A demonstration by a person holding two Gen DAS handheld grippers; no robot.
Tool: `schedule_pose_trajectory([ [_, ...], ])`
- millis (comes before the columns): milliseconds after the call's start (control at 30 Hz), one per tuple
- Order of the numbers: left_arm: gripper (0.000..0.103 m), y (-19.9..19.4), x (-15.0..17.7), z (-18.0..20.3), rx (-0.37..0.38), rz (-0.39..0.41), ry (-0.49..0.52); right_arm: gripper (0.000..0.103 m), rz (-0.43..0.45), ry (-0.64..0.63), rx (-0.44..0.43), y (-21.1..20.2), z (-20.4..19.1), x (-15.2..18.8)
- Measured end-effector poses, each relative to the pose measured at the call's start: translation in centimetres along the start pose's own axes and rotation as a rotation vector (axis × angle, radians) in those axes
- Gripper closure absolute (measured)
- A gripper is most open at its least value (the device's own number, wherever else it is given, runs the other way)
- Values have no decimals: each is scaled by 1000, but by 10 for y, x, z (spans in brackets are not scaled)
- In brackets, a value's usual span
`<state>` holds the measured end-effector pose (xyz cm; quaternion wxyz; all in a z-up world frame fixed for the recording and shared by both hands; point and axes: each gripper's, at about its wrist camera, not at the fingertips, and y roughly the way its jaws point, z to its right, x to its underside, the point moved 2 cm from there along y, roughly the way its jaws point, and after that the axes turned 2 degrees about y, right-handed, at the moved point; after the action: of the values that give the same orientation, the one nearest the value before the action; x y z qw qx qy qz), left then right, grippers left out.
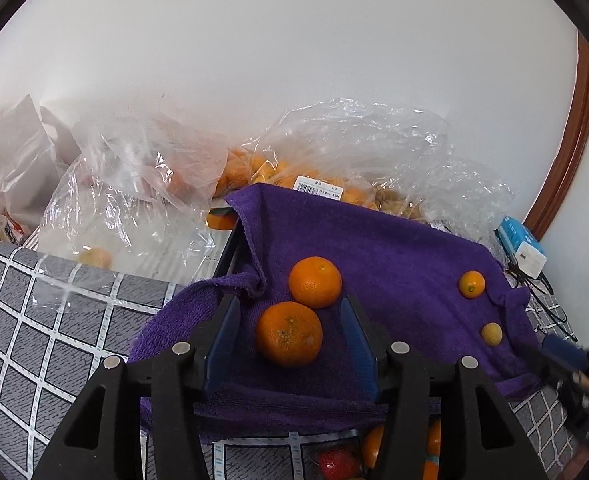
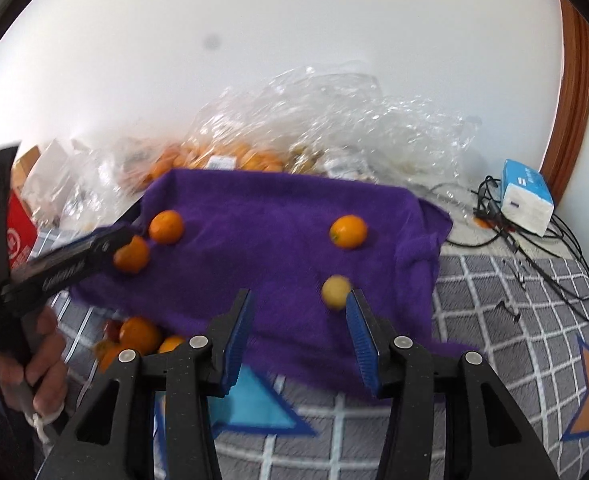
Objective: Organize fruits
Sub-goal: 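Open the right tool to release the yellow fruit while the left tool releases its orange, then move the right tool to the star mat and grasp a tangerine, then grasp the yellow-green round fruit with the left tool while the right tool holds the tangerine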
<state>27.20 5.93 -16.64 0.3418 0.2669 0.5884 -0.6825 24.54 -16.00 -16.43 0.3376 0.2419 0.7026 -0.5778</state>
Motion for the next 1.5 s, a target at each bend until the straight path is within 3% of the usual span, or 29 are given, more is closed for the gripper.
schedule_pose_trajectory([
  [333, 47, -12, -6, -7, 25, 42, -38, 54, -74, -56, -126, -13, -42, 47],
  [500, 47, -14, -6, -6, 20, 51, -29, 54, -116, -123, -109, -1, -60, 58],
  [567, 47, -13, -6, -6, 23, 49, -30, 58, -125, -138, -92, 4, -62, 60],
  [633, 47, -12, -5, -6, 25, 45, -34, 72, -147, -154, -75, 11, -64, 64],
  [1167, 47, -16, -1, 6, 35, 54, 10, 72, -67, -64, -18, -19, -22, 56],
  [1500, 47, -19, 1, 8, 37, 57, 19, 72, -30, 46, 49, -18, 13, 47],
])
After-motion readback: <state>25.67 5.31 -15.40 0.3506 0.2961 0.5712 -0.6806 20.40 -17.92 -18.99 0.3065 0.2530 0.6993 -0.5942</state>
